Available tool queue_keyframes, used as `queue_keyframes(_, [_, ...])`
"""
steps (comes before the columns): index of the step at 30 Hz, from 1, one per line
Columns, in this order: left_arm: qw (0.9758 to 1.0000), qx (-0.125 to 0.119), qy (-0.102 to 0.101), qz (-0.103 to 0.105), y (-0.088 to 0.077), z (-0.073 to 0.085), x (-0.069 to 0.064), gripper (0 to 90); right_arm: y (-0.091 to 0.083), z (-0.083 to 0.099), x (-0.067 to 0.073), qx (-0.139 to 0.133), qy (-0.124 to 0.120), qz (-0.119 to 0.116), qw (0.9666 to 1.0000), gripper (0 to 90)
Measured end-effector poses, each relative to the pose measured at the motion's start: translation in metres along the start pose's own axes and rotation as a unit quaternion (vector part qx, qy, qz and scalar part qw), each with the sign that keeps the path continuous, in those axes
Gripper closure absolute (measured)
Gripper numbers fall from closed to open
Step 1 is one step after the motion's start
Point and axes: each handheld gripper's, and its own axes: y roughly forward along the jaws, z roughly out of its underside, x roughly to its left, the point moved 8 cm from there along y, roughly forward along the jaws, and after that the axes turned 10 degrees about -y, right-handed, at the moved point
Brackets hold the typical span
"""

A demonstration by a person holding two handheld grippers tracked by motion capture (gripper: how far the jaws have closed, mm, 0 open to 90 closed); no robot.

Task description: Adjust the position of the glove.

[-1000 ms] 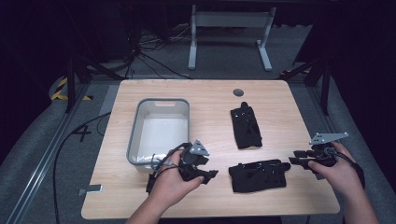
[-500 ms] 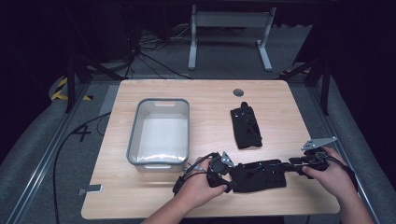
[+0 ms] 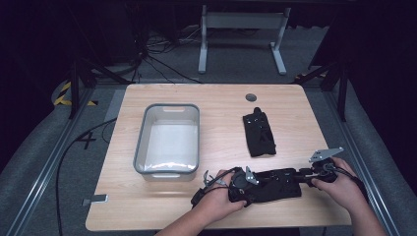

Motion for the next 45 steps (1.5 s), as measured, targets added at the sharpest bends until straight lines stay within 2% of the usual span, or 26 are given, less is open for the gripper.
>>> queue_keyframes(3, [1.0,0.005,0.004,-0.002,-0.001,0.0,0.001,69.9,0.0,0.0,0.0,0.0,-0.001,-0.002,1.0,66.9])
queue_keyframes(4, [1.0,0.005,0.005,0.001,-0.001,0.0,0.002,74.7,0.0,0.001,-0.001,0.006,-0.005,0.0,1.0,76.5])
queue_keyframes(6, [1.0,0.007,-0.002,0.003,-0.003,0.001,0.003,77.6,0.0,0.002,-0.001,0.008,-0.007,0.001,0.9999,78.2])
queue_keyframes(8, [1.0,0.005,-0.007,0.001,-0.005,0.001,0.005,80.7,0.0,0.001,0.001,0.006,-0.009,-0.008,0.9999,86.0])
queue_keyframes(12, [0.9997,0.007,-0.021,-0.002,-0.015,0.003,0.008,82.4,-0.002,-0.005,0.005,-0.001,-0.019,-0.011,0.9998,90.0])
queue_keyframes(13, [0.9997,0.0,-0.026,0.001,-0.023,0.003,0.008,82.7,-0.006,-0.011,0.008,-0.011,-0.024,-0.014,0.9996,90.0])
queue_keyframes(14, [0.9997,0.0,-0.026,0.001,-0.023,0.003,0.008,82.8,-0.008,-0.015,0.01,-0.016,-0.027,-0.017,0.9994,90.0])
queue_keyframes(16, [0.9995,-0.004,-0.03,0.0,-0.034,0.004,0.008,82.8,-0.01,-0.019,0.012,-0.02,-0.03,-0.018,0.9992,90.0])
queue_keyframes(18, [0.9994,-0.008,-0.033,-0.005,-0.046,0.008,0.009,82.8,-0.014,-0.028,0.016,-0.028,-0.039,-0.019,0.9987,90.0])
queue_keyframes(19, [0.9992,-0.006,-0.04,-0.007,-0.057,0.014,0.01,82.8,-0.015,-0.037,0.022,-0.036,-0.052,-0.024,0.9977,90.0])
queue_keyframes(20, [0.9992,-0.006,-0.04,-0.007,-0.057,0.014,0.01,82.8,-0.014,-0.041,0.025,-0.037,-0.059,-0.027,0.9972,90.0])
queue_keyframes(25, [0.9989,0.014,-0.044,-0.011,-0.076,0.035,0.018,82.8,-0.007,-0.057,0.037,-0.036,-0.082,-0.041,0.9951,90.0])
queue_keyframes(29, [0.9978,0.036,-0.056,-0.004,-0.081,0.053,0.031,82.7,-0.002,-0.063,0.041,-0.036,-0.088,-0.049,0.9943,90.0])
queue_keyframes(31, [0.9973,0.045,-0.057,-0.005,-0.08,0.058,0.035,81.8,0.0,-0.065,0.04,-0.036,-0.089,-0.05,0.9941,90.0])
queue_keyframes(33, [0.9965,0.045,-0.07,-0.002,-0.08,0.06,0.037,77.4,0.001,-0.066,0.039,-0.036,-0.089,-0.05,0.9941,90.0])
queue_keyframes(35, [0.9957,0.036,-0.085,0.004,-0.081,0.06,0.038,64.8,0.002,-0.067,0.038,-0.038,-0.088,-0.049,0.9942,90.0])
queue_keyframes(37, [0.9948,0.015,-0.1,0.016,-0.085,0.056,0.037,50.5,0.001,-0.067,0.036,-0.039,-0.087,-0.05,0.9942,90.0])
queue_keyframes(39, [0.9941,-0.005,-0.105,0.027,-0.092,0.052,0.035,49.9,0.001,-0.067,0.033,-0.043,-0.078,-0.048,0.9948,89.8])
queue_keyframes(41, [0.9939,-0.022,-0.104,0.027,-0.099,0.046,0.034,49.1,0.001,-0.067,0.032,-0.044,-0.076,-0.046,0.9951,89.5])
queue_keyframes(44, [0.9931,-0.03,-0.111,0.023,-0.106,0.043,0.035,48.1,0.0,-0.068,0.029,-0.054,-0.056,-0.042,0.9961,84.7])
queue_keyframes(45, [0.9928,-0.032,-0.114,0.021,-0.108,0.043,0.036,48.1,0.0,-0.068,0.029,-0.054,-0.056,-0.042,0.9961,84.7])
